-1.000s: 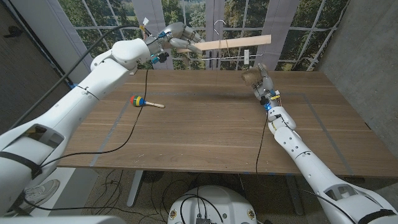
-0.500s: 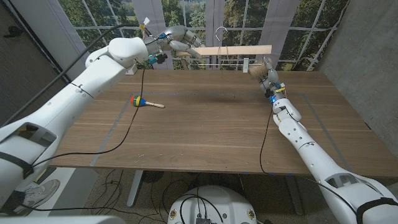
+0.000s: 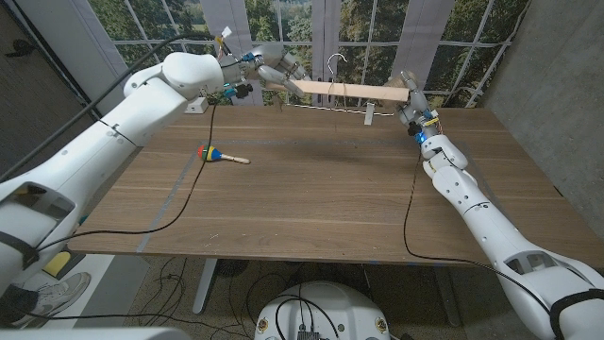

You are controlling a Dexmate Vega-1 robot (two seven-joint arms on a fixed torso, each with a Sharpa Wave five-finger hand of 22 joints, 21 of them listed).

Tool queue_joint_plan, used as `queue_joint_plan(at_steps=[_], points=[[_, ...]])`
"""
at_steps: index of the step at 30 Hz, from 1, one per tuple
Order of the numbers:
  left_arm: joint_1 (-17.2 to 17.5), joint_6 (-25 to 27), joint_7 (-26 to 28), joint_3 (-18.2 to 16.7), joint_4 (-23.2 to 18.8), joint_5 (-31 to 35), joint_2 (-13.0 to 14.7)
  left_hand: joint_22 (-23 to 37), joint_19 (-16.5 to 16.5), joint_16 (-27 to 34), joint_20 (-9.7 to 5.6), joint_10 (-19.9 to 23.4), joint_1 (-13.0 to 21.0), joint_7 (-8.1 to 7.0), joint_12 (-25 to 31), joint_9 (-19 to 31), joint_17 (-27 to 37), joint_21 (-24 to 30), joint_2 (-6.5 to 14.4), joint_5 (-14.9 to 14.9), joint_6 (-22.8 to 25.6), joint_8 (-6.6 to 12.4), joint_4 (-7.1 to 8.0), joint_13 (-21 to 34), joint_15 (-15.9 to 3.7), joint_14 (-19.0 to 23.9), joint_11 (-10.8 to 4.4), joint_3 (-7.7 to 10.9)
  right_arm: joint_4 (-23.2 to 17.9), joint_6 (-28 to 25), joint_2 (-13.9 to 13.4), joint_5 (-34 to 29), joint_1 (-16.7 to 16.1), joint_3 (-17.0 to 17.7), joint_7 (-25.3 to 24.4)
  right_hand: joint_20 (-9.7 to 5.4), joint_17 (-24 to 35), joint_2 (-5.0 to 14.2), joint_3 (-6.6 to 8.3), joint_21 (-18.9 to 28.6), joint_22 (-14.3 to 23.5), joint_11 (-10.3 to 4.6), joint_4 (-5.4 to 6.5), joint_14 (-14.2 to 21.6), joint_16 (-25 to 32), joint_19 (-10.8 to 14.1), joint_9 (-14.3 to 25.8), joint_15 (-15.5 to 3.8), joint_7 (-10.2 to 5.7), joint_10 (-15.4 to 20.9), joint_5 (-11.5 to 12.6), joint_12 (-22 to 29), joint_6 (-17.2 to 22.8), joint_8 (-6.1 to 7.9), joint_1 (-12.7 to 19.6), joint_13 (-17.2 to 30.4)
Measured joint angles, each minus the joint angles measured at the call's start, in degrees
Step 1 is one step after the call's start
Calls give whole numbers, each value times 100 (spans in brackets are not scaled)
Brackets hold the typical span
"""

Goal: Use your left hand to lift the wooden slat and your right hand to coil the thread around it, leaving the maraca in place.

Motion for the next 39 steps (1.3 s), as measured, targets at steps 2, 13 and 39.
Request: queue_joint_plan(at_steps=[2, 13, 39], points=[[-57, 54, -22, 51, -118, 62, 77, 0, 0, -1, 0, 0, 0, 0, 0, -1, 0, 0, 0, 0, 0, 0, 0, 0, 0, 0, 0, 0, -52, -115, -69, -173, 30, -28, 93, 16, 0, 0, 0, 0, 0, 0, 0, 0, 0, -17, 0, 0, 0, 0, 0, -1, 0, -1, 0, 0], [-134, 275, -60, 145, -351, 402, 198, 0, 0, -4, 0, 0, 0, 1, -22, -12, 18, 23, 0, -4, -1, -1, 0, -1, 0, 0, 0, 0, -407, -424, -566, -701, 286, -290, 287, 32, 34, 0, 0, 0, 0, 0, 0, -4, 0, -32, 0, -4, 0, 0, 0, 1, 0, 19, 0, 27], [23, 511, 240, 164, -648, 1024, 285, 0, -29, -43, -10, 0, 0, -8, -44, 19, 40, 44, 0, 7, -17, -12, 0, 26, 0, 0, 0, 0, -1553, -705, -1452, -2174, 721, -790, -44, 22, 53, -2, -23, 88, 1, 11, 23, -5, -43, -83, 0, -5, 0, 11, 0, 14, 0, 18, 2, 47]])
